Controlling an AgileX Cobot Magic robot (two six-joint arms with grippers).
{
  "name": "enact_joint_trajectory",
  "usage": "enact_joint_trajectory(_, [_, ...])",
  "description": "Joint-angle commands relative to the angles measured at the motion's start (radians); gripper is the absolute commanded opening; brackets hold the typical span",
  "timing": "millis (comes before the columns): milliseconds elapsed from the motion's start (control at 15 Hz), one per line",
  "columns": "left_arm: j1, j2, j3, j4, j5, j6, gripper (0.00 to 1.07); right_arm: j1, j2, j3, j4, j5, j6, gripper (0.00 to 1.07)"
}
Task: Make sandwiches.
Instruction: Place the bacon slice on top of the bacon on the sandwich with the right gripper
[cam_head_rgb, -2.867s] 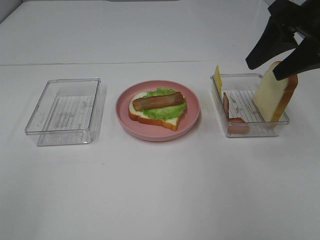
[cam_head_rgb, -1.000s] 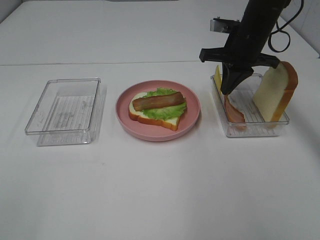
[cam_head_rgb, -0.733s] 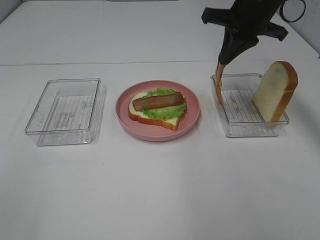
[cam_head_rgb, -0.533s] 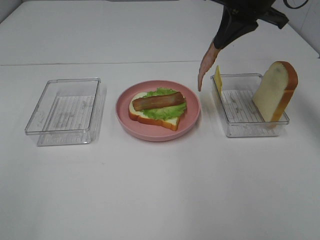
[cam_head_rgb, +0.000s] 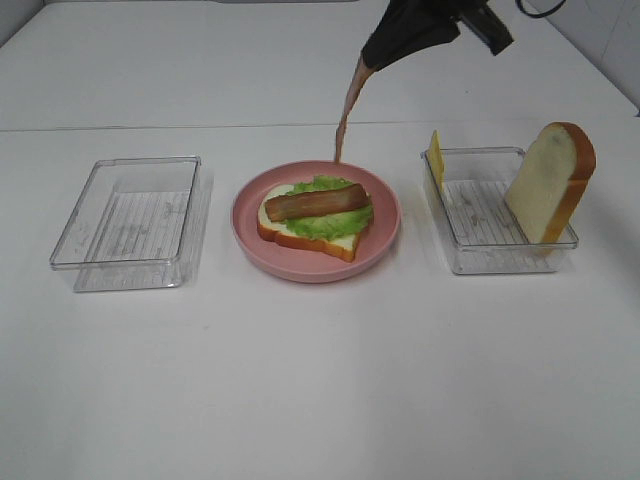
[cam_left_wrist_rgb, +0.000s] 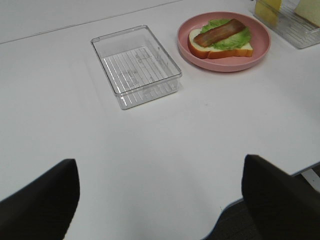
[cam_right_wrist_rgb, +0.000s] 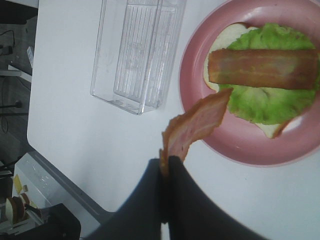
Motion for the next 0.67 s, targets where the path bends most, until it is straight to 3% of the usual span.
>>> enact_joint_trajectory(67, [0.001, -0.023, 0.002, -0.003, -0.01, 0.004, 0.84, 0.081, 0.081, -0.003, 0.034, -0.107, -0.026, 0.0])
enact_joint_trajectory(267, [0.001, -0.023, 0.002, -0.003, -0.01, 0.004, 0.84, 0.16, 0.146, -0.003, 0.139, -0.223, -0.114, 0.0])
enact_joint_trajectory(467, [0.001, -0.023, 0.002, -0.003, -0.01, 0.004, 0.84, 0.174, 0.199, -0.003, 0.231, -0.32, -0.154, 0.0])
enact_joint_trajectory(600, [0.001, -0.023, 0.002, -0.003, -0.01, 0.004, 0.84, 0.168, 0.218, -0.003, 0.2, -0.339, -0.146, 0.0])
enact_joint_trajectory(667, [0.001, -0.023, 0.002, -0.003, -0.01, 0.004, 0.84, 0.159, 0.223, -0.002, 0.121, -0.341, -0.092, 0.0])
